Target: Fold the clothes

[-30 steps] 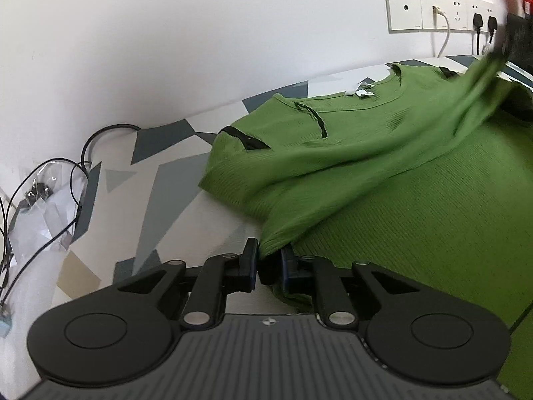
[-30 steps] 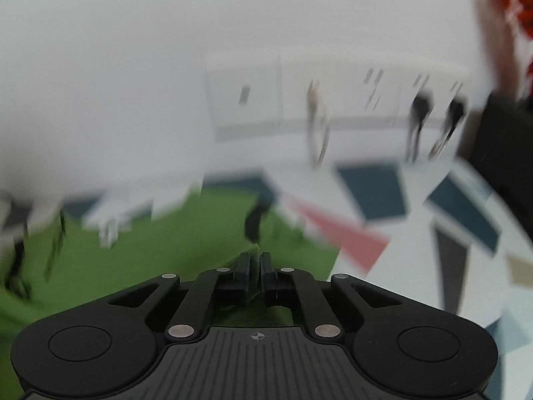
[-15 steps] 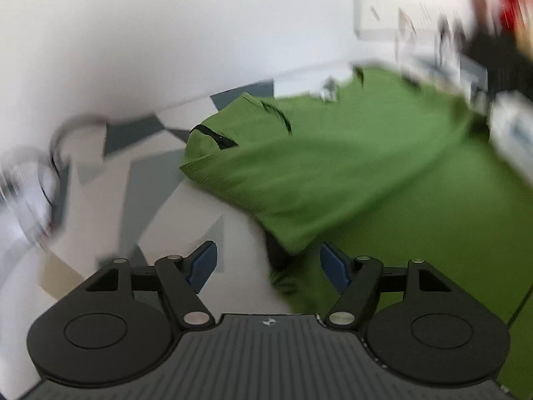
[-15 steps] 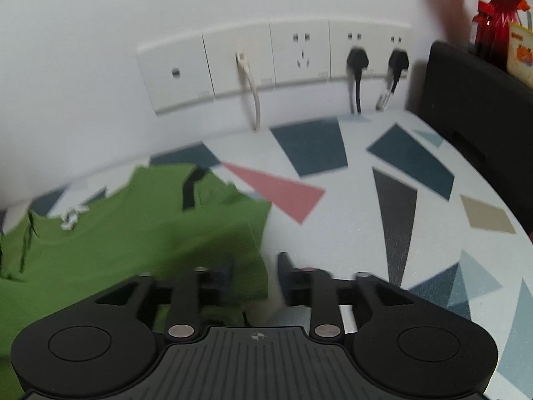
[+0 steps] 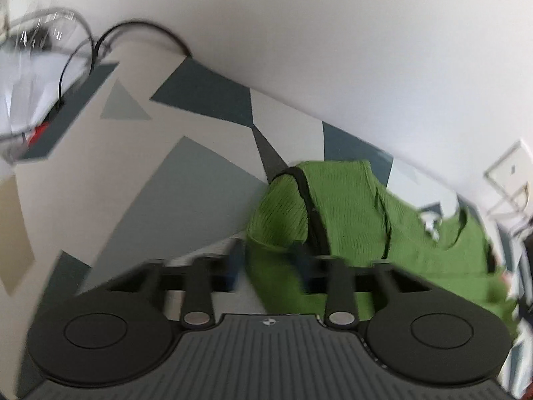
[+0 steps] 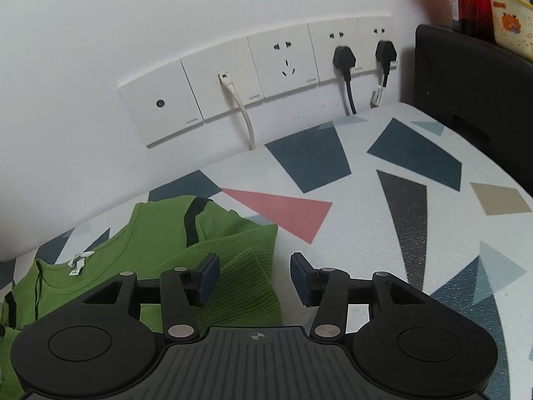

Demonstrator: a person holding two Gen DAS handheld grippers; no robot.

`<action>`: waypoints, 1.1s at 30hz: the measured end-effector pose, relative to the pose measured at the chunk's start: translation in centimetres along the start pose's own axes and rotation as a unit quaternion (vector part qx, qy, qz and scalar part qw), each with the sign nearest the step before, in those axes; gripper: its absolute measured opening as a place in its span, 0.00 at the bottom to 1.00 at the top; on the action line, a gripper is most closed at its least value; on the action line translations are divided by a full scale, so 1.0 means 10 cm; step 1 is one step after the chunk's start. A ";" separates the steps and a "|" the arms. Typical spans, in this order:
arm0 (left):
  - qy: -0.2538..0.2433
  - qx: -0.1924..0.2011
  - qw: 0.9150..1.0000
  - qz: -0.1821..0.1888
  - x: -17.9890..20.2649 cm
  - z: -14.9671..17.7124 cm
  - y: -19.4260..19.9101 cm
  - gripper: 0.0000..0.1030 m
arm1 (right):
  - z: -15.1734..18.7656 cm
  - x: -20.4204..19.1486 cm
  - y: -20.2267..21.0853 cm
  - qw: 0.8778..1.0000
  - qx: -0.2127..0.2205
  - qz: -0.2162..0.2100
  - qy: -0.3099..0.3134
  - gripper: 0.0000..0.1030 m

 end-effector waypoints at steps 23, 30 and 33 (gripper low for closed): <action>-0.016 0.091 0.994 -0.055 0.06 -0.27 0.04 0.03 | 0.04 -0.05 0.01 0.999 0.030 -0.018 0.002 0.01; -0.024 0.054 0.996 -0.060 0.02 -0.18 -0.17 0.06 | -0.03 -0.09 -0.14 1.000 -0.001 -0.022 0.007 0.20; -0.046 0.052 0.995 -0.067 0.03 -0.12 -0.11 0.13 | 0.03 -0.06 -0.23 1.000 -0.014 -0.016 0.007 0.35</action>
Point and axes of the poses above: each gripper's, at about its wrist camera, not at the fingertips, and y roughly against the way its jaws point, x to its right, z to its underside, the point moved 8 cm from there along -y, roughly the way its jaws point, and after that the axes turned 6 degrees about -y, right-handed, at the moved point
